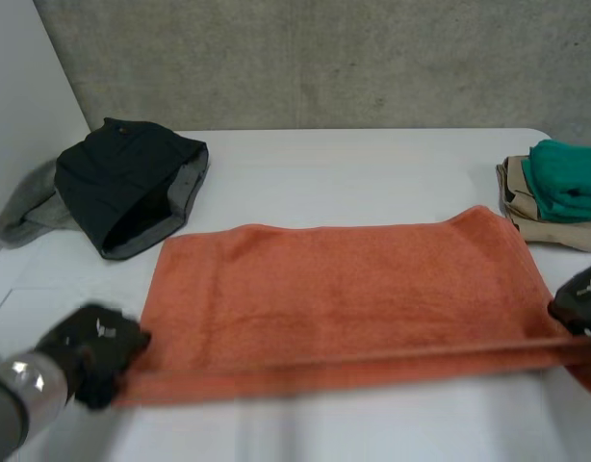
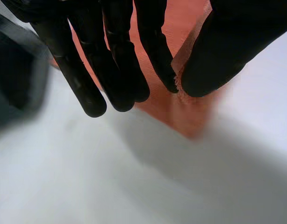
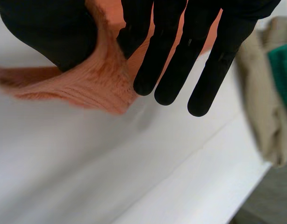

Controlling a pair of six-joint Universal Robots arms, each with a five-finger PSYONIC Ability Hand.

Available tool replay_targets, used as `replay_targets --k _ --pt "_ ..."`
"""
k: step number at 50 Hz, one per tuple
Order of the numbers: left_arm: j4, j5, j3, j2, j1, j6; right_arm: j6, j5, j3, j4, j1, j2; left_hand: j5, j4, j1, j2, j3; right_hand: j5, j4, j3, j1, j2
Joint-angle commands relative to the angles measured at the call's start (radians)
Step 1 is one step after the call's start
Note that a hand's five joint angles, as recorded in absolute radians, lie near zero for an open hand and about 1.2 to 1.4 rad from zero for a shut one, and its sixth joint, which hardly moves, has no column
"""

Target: Fold the laundry.

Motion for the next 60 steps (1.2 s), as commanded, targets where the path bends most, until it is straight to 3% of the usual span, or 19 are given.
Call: replay_targets --k 1,7,12,19,25,29,33,34,39,45,56,60 --pt "0.337 -0.012 0.186 -0.191 -0.049 -0.026 0.122 -0.050 -0.140 -0.231 0.015 0.119 0.234 0.192 0.242 0.196 0.201 0.214 0.197 0.202 0.263 0.214" --pt "0.508 -0.055 0.370 -0.395 -0.102 -0.058 0.204 -0.094 -0.247 -0.444 0.067 0.227 0.234 0.192 0.242 0.196 0.201 0.214 0.197 0.202 0.263 0.214" --pt "0.539 -0.124 0.522 -0.553 -0.127 -0.061 0.202 -0.120 -0.353 -0.615 0.115 0.374 0.234 0.192 0.242 0.196 0.201 0.214 0.197 0.202 0.263 0.214" --pt "0.568 -0.187 0.705 -0.713 -0.127 -0.061 0.199 -0.110 -0.548 -0.650 0.156 0.554 0.234 0.192 0.242 0.196 0.201 0.214 0.197 0.202 0.263 0.214" --pt "0.633 -0.186 0.827 -0.750 -0.128 -0.066 0.204 -0.090 -0.760 -0.658 0.172 0.646 0.234 0.192 0.242 0.196 0.201 0.214 0.197 0.202 0.263 0.214" --pt "0.823 -0.184 0.932 -0.733 -0.130 -0.089 0.259 -0.013 -1.020 -0.710 0.196 0.641 0.234 0.192 0.242 0.196 0.201 0.214 0.197 0.202 0.263 0.214" --pt "1.051 -0.189 0.966 -0.620 -0.119 -0.214 0.444 0.074 -1.197 -0.796 0.216 0.606 0.234 0.192 0.242 0.196 0.201 0.214 0.197 0.202 0.263 0.214" --pt "1.119 -0.192 0.964 -0.557 -0.110 -0.293 0.484 0.084 -1.206 -0.807 0.215 0.591 0.234 0.192 0.242 0.196 0.201 0.214 0.197 0.202 0.263 0.214" --pt "1.082 -0.190 0.949 -0.501 -0.090 -0.359 0.644 0.076 -1.153 -0.776 0.210 0.490 0.234 0.192 0.242 0.196 0.201 0.214 0.197 0.202 0.263 0.214" --pt "0.941 -0.186 0.824 -0.488 -0.098 -0.363 0.655 0.041 -0.972 -0.696 0.209 0.445 0.234 0.192 0.242 0.196 0.201 0.214 0.197 0.202 0.263 0.214" --pt "0.904 -0.137 0.458 -0.380 -0.093 -0.356 0.641 -0.071 -0.634 -0.633 0.209 0.345 0.234 0.192 0.242 0.196 0.201 0.214 0.197 0.202 0.263 0.214" --pt "0.865 -0.120 0.317 -0.334 -0.084 -0.356 0.607 -0.110 -0.531 -0.528 0.204 0.334 0.234 0.192 0.242 0.196 0.201 0.214 0.197 0.202 0.263 0.214"
